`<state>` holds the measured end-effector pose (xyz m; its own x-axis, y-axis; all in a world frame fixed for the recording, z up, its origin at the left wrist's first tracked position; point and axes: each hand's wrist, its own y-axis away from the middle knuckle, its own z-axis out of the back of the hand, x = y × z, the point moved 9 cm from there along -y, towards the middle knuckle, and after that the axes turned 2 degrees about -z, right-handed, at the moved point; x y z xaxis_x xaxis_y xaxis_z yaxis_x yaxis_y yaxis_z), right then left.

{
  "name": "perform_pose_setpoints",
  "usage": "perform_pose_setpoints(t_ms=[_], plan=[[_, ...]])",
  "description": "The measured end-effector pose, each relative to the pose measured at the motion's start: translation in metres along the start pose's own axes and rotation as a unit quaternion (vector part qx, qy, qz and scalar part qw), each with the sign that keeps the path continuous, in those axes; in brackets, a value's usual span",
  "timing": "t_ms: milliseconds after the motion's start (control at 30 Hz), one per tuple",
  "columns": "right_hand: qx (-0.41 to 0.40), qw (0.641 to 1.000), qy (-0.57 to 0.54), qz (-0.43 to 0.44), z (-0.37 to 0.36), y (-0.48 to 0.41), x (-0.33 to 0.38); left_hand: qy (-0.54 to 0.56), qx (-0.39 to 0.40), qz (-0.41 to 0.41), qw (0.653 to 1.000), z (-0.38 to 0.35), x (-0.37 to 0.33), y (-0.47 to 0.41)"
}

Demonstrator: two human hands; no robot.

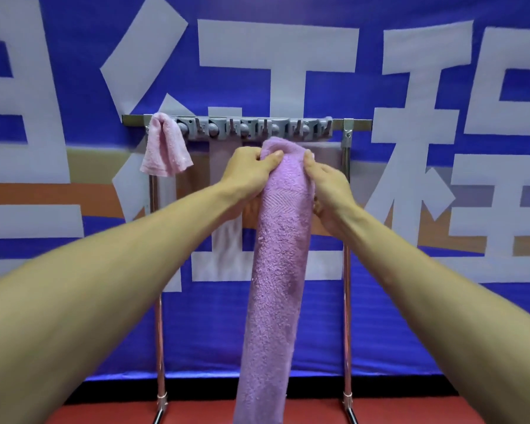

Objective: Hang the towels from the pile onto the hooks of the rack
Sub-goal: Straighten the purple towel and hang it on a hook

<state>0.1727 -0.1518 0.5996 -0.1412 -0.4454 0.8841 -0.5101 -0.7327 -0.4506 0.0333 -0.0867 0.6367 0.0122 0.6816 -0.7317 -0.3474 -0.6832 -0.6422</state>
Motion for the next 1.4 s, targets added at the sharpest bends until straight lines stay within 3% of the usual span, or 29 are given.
perform_pose_setpoints(t_ms=[133,300,433,667,933,1133,1267,1400], plan=[[0.131,0.987,-0.008,-0.091,-0.017,0.024,-0.041,0.099,-0.05,0.059,0.992,0.01,0.014,-0.005],[0.277,0.948,0.084,-0.134,-0.036,0.05,-0.089,0.239,-0.115,0.142,0.954,0.023,0.036,-0.005],[0.247,0.956,0.092,-0.125,-0.036,0.048,-0.093,0.28,-0.121,0.171,0.937,0.028,0.055,0.002],[0.165,0.979,-0.037,-0.109,-0.033,0.033,-0.066,0.284,0.037,0.222,0.932,0.004,0.093,0.071],[0.064,0.969,-0.055,-0.231,-0.03,0.041,-0.08,0.16,0.104,0.202,0.961,-0.031,0.151,0.182],[0.073,0.959,-0.096,-0.256,-0.026,0.047,-0.09,0.232,0.102,0.227,0.94,-0.045,0.153,0.203],[0.069,0.966,-0.076,-0.235,-0.013,0.046,-0.097,0.251,0.102,0.237,0.933,-0.04,0.145,0.197],[0.097,0.96,0.053,-0.257,-0.002,0.059,-0.122,0.238,0.094,0.226,0.94,-0.031,0.129,0.177]])
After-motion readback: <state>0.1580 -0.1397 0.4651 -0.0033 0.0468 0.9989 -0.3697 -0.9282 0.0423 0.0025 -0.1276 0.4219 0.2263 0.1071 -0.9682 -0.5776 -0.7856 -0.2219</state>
